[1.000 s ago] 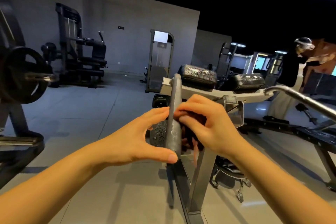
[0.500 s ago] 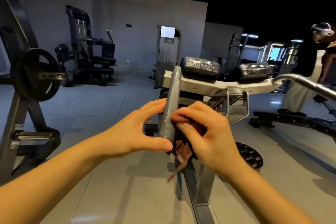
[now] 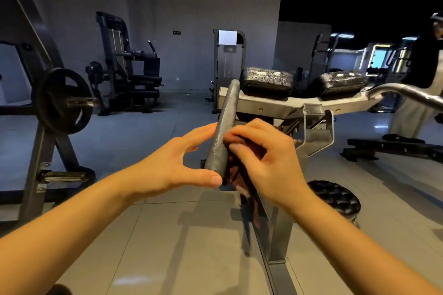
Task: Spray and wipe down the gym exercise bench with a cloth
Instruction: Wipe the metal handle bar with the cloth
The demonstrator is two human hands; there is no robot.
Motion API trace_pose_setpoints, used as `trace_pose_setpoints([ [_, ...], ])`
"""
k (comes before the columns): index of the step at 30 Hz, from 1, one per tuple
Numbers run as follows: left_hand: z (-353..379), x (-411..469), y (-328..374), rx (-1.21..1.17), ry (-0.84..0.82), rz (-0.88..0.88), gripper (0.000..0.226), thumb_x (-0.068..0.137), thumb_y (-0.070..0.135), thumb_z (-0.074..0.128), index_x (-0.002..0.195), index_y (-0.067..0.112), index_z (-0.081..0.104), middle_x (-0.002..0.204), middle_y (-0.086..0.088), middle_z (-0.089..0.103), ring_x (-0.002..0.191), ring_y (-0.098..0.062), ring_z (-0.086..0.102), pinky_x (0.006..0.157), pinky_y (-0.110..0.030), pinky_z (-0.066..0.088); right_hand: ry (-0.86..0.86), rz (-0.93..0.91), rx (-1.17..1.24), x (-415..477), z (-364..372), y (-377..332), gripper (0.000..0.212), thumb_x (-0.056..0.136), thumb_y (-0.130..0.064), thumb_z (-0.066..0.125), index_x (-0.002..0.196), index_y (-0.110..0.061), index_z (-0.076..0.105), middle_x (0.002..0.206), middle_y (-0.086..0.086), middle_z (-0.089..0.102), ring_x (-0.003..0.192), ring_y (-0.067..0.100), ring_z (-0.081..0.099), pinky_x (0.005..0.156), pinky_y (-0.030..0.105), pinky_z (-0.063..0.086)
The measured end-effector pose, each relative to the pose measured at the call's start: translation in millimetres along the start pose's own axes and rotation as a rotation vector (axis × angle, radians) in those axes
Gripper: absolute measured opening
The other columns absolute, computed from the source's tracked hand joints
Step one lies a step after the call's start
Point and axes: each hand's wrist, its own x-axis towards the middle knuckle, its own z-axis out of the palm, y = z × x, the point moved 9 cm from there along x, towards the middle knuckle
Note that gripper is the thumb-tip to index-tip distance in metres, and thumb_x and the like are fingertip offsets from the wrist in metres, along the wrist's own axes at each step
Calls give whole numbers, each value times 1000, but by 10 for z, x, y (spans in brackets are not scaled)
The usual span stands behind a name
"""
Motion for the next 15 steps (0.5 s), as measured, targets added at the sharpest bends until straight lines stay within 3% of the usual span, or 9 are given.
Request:
trace_pose_setpoints([
  [4,-1,6,13,11,-9,3,90,76,58,74,154,54,29,156,39,30,145,12,28,114,-25,26,-55,-2,-44,296,21,189,15,95,-8,69,107,-10,77,101,0,68,97,9,63,91,20,48],
  [9,-37,-3,-68,24,24,-19,92,70,68,74,150,62,27,154,46,23,143,20,21,118,-26,21,69,233,-156,915,34,938,16,96,-17,68,108,-17,79,105,0,74,100,14,65,98,41,51],
  [13,-29,-10,-17,0,23,17,94,73,63,78,152,57,28,155,43,25,145,17,21,117,-22,20,50,205,-48,473,30,568,17,95,-9,69,108,-15,78,102,-2,73,97,7,66,89,18,51],
  [15,-18,-3,34,-24,25,51,90,81,47,84,153,51,31,154,41,31,144,15,26,114,-12,23,-8,113,-28,269,-29,347,18,94,-7,70,108,-15,78,100,-4,73,97,8,67,89,16,49],
])
